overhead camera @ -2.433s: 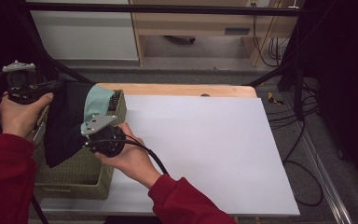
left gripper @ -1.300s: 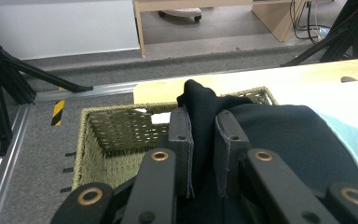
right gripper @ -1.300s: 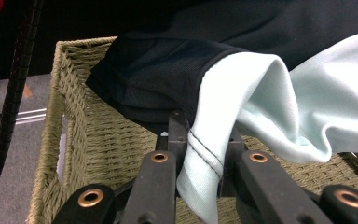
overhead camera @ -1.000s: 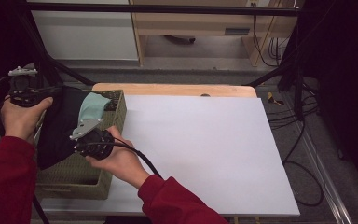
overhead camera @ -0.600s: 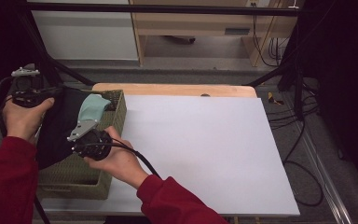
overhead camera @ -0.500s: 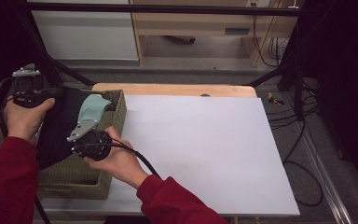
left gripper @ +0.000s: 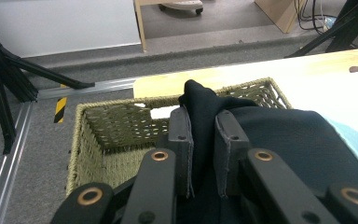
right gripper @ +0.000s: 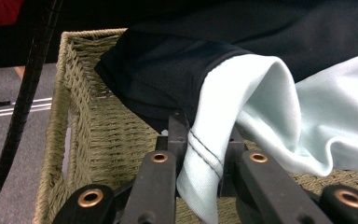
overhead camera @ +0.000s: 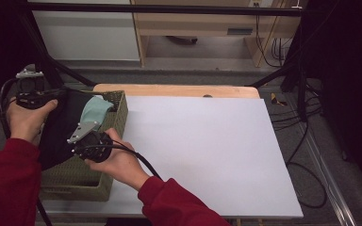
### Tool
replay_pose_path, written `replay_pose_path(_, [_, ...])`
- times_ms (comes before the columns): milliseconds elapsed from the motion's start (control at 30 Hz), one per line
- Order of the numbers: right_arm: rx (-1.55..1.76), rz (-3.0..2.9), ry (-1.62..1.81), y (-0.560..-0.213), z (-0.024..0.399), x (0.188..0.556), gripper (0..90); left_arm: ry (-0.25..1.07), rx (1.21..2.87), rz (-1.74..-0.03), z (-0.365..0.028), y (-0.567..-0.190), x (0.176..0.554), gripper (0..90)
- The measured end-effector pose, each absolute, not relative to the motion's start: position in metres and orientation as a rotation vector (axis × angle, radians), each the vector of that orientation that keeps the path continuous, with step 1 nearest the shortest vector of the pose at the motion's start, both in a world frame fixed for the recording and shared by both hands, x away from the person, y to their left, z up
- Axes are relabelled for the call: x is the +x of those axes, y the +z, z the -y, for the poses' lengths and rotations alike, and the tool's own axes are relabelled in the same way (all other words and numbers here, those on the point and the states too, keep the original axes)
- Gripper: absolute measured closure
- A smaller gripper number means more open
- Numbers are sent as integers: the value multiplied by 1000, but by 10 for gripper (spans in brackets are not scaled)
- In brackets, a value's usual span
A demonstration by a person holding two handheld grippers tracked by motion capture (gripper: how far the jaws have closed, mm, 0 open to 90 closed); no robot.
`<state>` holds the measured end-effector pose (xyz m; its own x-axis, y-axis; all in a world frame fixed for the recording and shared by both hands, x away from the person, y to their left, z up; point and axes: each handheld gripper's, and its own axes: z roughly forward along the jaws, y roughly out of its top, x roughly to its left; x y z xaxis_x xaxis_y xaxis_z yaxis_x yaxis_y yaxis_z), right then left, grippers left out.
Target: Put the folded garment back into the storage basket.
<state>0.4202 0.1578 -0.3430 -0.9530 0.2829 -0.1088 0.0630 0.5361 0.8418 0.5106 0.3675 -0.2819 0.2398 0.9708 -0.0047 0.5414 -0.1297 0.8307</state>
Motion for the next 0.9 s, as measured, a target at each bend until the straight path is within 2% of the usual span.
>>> replay_pose_path(900, [303, -2541, 1342, -344, -159, 425, 807, 750, 1771, -1383, -359, -287, 515, 789])
